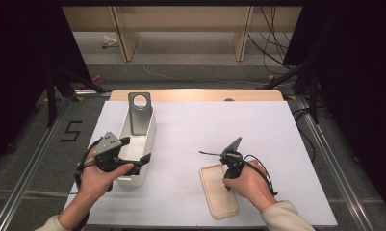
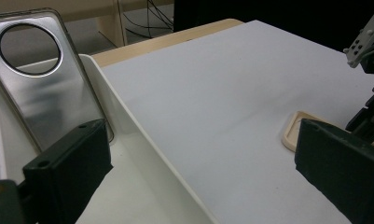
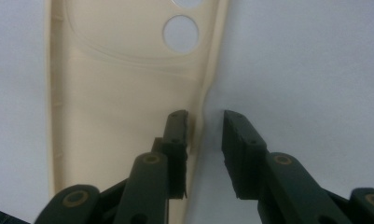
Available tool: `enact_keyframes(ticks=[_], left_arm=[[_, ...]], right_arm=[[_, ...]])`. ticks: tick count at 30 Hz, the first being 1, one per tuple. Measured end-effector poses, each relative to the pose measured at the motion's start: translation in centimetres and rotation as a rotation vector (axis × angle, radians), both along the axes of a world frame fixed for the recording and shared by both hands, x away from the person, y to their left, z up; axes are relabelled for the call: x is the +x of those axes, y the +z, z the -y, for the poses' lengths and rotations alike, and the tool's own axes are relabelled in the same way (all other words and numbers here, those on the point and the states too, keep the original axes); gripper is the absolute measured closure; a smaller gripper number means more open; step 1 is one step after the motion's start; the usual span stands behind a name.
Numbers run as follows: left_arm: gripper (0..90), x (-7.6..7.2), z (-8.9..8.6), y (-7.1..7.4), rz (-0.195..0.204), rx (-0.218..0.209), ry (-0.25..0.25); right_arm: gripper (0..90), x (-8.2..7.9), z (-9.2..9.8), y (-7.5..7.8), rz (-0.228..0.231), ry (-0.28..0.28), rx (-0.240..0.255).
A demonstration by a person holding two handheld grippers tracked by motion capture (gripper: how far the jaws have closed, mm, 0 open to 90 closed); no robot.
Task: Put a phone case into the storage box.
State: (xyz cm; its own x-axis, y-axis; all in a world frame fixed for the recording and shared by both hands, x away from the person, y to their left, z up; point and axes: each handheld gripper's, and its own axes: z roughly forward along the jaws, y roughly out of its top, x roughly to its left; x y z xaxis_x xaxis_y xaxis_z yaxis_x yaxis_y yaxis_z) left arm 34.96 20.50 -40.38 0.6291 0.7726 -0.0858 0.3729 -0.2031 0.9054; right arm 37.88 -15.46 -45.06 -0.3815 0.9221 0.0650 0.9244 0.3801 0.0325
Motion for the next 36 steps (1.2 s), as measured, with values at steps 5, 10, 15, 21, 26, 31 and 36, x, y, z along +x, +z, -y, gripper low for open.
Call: enact_keyframes(ticks=[5,10,15,21,26,31,36], left_arm=[[3.2,-0.01,0.02,-0.01,-0.002,-0.001,0.0],[3.2,-0.03,0.03,-0.01,0.0,0.0,-0.001],[3.2,-0.07,0.15,-0.07,-0.002,-0.005,-0.009],[3.2,-0.05,0.19,-0.31,-0.008,-0.011,-0.017],[3.2,0.0,0.1,-0.25,-0.006,-0.008,-0.014],[3.2,0.0,0.18,-0.3,-0.008,-0.005,-0.014],[3.2,-0.02,0.2,-0.3,-0.008,-0.004,-0.014]], right_arm=[[71.4,0.05,-0.13,0.04,-0.001,0.0,-0.002],[71.6,0.06,-0.16,-0.03,-0.002,-0.002,-0.007],[71.5,0.06,-0.11,0.08,-0.001,-0.006,-0.007],[70.6,0.15,-0.15,0.25,-0.004,-0.007,-0.009],[67.6,0.15,-0.02,0.2,-0.005,-0.012,-0.012],[64.6,0.16,0.04,0.36,0.001,-0.012,-0.007],[64.0,0.12,0.09,0.33,0.001,-0.016,-0.003]])
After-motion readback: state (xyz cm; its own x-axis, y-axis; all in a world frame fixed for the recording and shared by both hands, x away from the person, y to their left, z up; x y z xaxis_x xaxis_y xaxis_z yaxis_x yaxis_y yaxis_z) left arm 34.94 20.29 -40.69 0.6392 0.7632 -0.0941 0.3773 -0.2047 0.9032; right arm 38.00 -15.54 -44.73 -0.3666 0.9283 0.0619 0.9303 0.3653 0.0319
